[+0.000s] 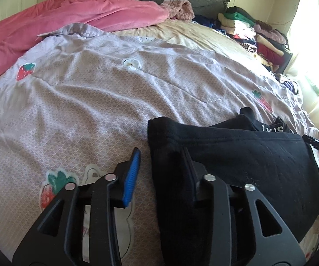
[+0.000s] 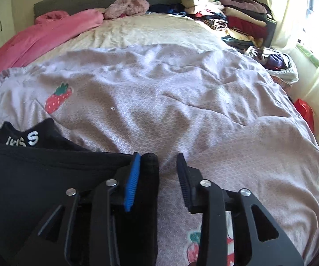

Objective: Fold small clothes

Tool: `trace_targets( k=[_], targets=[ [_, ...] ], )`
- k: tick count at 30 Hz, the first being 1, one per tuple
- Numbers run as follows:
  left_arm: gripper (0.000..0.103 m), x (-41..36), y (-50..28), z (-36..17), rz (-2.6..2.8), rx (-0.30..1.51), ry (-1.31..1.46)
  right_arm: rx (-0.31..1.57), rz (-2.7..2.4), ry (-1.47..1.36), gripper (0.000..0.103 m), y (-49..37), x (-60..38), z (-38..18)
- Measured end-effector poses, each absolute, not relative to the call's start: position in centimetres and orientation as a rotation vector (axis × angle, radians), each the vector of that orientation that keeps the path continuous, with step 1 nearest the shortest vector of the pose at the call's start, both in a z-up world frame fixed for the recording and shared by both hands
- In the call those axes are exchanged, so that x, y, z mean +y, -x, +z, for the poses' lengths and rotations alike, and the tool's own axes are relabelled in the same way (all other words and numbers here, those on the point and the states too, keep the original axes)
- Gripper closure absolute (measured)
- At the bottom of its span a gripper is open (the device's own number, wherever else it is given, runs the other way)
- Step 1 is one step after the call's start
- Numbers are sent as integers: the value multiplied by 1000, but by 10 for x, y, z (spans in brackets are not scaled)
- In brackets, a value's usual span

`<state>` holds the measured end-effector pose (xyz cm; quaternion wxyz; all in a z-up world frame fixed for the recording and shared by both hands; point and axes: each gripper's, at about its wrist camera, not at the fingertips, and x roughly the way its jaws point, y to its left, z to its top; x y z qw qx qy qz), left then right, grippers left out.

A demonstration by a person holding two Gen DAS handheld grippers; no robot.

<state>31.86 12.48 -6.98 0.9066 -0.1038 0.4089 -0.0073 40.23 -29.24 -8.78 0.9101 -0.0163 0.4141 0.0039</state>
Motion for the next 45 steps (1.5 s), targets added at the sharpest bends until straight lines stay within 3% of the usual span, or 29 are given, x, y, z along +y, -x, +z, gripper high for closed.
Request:
trace_targets(
  k=[1,6,17,27,32,37,45],
  targets=[
    [68,126,-318,-69,-14,848,209,845,4,27,54,-398,-292,-83],
    [59,133,-312,-64,-2,866,209,791,35,63,34,-365,-281,-58],
    [45,130,-255,-24,-23,808,206,723,261,82,26,-269,-227,-38],
    [44,102,-236,-75,-33,950,149,891,259,177,18,-243,-195,-99],
    [44,110,-235,-56,-29,943,180,798,322,214,18,-223,-180,-77],
    [37,115,-250,-28,-53,939,214,724,519,256,15,-197,-126,-56],
    [37,103,-289,-24,-96,992,248,716,719,409,15,-189,-37,-72]
  ],
)
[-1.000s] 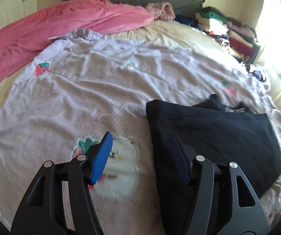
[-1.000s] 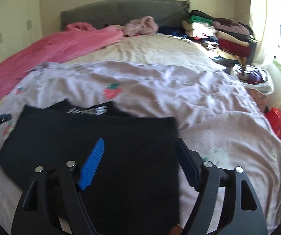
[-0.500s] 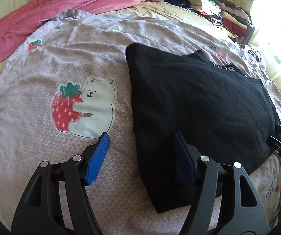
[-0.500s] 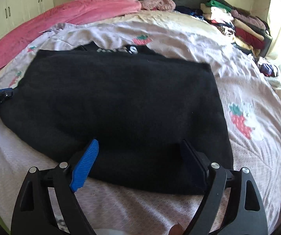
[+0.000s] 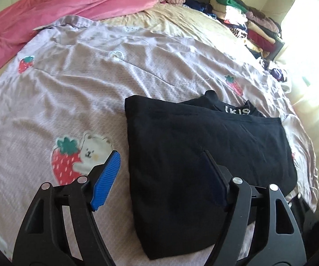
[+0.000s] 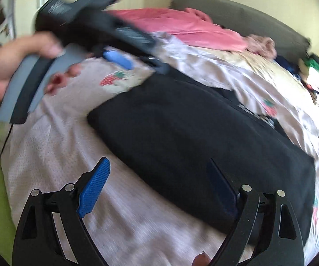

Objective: Fold small clothes

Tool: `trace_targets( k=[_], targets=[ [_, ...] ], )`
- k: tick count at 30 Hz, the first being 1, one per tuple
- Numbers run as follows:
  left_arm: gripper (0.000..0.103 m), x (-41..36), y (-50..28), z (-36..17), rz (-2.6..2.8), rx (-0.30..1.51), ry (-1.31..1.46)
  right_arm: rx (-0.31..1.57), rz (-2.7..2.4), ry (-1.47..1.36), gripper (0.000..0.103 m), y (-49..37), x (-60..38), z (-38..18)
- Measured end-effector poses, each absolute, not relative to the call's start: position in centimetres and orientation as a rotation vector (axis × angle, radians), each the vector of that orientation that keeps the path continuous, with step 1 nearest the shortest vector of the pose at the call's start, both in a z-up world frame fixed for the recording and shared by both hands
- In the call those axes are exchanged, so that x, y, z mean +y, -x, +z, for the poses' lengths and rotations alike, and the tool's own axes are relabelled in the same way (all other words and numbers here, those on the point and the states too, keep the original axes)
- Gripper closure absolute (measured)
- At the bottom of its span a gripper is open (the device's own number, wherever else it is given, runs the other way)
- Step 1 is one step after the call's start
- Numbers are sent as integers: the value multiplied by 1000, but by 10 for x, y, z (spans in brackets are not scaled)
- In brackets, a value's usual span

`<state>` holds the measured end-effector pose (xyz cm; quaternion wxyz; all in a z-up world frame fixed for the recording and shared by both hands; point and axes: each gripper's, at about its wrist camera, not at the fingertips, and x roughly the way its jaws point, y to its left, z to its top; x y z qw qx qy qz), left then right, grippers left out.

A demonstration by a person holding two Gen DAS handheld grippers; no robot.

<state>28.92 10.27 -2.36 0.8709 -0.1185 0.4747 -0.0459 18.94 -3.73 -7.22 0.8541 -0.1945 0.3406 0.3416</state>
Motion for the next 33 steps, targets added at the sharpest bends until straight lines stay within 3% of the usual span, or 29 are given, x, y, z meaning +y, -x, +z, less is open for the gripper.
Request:
trace_targets(
  k=[14,18,20,22,23,25,29,32,33],
  targets=[
    [37,123,-325,-58,-58,1077,286,641,709,667,17,-196,39,-111],
    [36,124,-330,-66,-67,1085,308,592,675,682,32,-200,44,-110],
    [35,125,-331,-69,-72,1093,325,573,690,678,50,-201,44,-107],
    [35,125,-331,-69,-78,1101,332,564,751,639,83,-200,39,-102],
    [36,125,-330,-69,-82,1112,333,558,770,612,87,-198,36,-98],
    [37,122,-328,-66,-103,1120,335,560,797,531,90,-200,24,-89],
    [49,115,-323,-63,-156,1153,405,572,828,372,93,-212,2,-77],
    [51,109,-322,-62,-186,1165,464,556,816,298,93,-214,-14,-67],
    [66,107,-322,-62,-185,1166,478,559,817,257,93,-217,-22,-64]
  ],
)
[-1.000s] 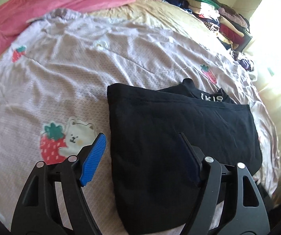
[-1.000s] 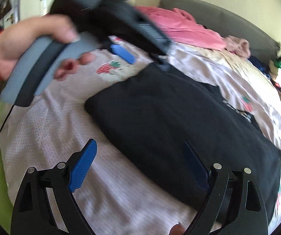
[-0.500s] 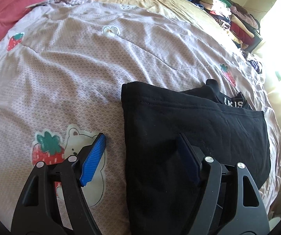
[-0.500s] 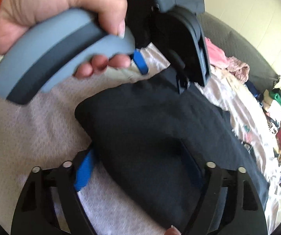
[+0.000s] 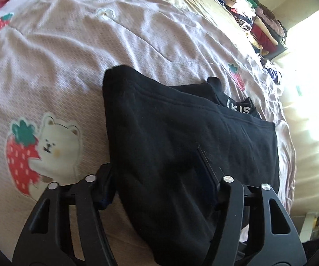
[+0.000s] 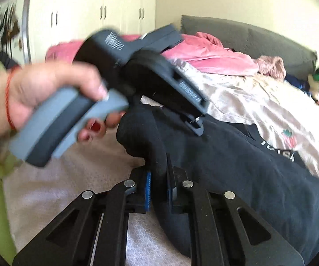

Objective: Fold small clothes

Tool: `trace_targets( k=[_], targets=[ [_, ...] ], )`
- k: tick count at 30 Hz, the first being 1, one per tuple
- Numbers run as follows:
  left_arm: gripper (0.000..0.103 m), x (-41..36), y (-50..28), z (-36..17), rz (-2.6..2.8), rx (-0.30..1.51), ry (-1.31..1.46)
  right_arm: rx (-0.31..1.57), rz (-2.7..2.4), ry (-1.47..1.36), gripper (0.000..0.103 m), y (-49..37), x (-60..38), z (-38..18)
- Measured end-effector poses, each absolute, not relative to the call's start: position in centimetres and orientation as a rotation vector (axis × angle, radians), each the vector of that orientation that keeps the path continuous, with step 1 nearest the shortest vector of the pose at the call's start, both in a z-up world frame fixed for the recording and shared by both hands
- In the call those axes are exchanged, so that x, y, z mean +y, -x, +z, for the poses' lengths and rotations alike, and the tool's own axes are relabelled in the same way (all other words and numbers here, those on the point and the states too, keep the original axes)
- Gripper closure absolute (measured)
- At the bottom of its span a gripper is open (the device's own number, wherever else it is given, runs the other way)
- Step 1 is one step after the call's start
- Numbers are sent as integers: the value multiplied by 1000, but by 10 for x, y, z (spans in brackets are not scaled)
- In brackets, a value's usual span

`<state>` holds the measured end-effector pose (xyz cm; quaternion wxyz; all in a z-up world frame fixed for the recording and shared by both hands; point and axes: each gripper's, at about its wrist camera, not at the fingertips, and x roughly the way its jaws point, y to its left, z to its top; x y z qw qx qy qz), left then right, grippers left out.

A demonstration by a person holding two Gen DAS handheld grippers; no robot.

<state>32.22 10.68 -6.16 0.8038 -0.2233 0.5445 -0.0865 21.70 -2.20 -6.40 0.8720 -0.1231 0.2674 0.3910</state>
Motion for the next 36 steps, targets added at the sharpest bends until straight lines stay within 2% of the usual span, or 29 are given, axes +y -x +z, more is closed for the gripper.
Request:
trace_targets(
  k=[1,3,9,18,23,34,35,36],
  targets=[
    [73,105,-322,-60,-188,1161,493,562,815,244,93,-218,-24,-62],
    [81,101,-320,-53,-180,1146,506,548,810,231,94,-216,-32,-58],
    [90,74,-311,-5,-197,1045,496,452,788,166,94,-198,-63,-35],
    [90,-39,-302,61,-264,938,329,335,668,24,95,-177,-158,-17],
    [90,-91,-308,55,-289,957,304,357,625,0,95,-176,-201,-23],
    [90,-148,-319,14,-249,996,273,446,523,-62,95,-183,-248,-61],
    [87,-150,-317,11,-257,984,288,458,517,-73,95,-184,-249,-64],
    [74,-151,-315,8,-281,963,310,470,500,-75,95,-185,-252,-68]
  ],
)
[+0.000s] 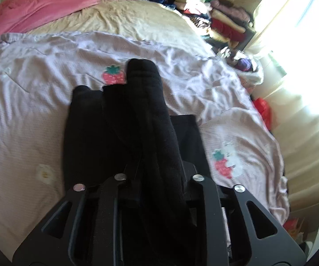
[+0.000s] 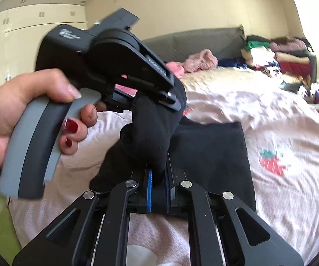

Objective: Fold small clothes

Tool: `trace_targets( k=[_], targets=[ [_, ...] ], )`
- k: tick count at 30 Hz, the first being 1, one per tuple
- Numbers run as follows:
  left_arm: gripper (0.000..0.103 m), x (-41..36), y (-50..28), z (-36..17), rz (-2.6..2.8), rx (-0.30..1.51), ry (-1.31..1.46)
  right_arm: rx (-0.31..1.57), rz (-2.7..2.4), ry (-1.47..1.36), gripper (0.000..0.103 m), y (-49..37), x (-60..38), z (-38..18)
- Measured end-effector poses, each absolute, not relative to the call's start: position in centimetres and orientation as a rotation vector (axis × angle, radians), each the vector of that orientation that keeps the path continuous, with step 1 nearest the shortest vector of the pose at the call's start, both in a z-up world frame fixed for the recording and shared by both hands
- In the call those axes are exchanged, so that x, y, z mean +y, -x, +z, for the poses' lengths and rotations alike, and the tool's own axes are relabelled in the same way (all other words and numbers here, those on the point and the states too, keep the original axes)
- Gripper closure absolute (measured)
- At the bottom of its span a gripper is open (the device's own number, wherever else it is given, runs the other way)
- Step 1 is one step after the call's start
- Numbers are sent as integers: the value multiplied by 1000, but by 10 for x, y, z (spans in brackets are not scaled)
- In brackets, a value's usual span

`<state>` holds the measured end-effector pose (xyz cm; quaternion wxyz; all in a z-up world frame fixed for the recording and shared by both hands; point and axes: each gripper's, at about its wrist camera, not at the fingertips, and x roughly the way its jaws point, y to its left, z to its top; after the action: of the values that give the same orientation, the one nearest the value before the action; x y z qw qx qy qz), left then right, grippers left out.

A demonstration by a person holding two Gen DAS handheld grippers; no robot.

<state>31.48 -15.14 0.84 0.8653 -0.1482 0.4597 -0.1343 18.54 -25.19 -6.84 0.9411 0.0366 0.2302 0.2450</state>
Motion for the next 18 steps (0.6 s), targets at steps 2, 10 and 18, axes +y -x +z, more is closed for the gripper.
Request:
trace_targets(
  k=[2,10,18],
  targets=[
    [42,-150,-309,8,-341,942,345,502,454,-95,95,-190,-258,-77],
    [48,-118,-287,8,-249,915,182,675,379,-242,70,-202,-293,-104],
    [48,-99,-273,-31,-226,955,89,654,443,-396,25,-200,-324,-55]
  ],
)
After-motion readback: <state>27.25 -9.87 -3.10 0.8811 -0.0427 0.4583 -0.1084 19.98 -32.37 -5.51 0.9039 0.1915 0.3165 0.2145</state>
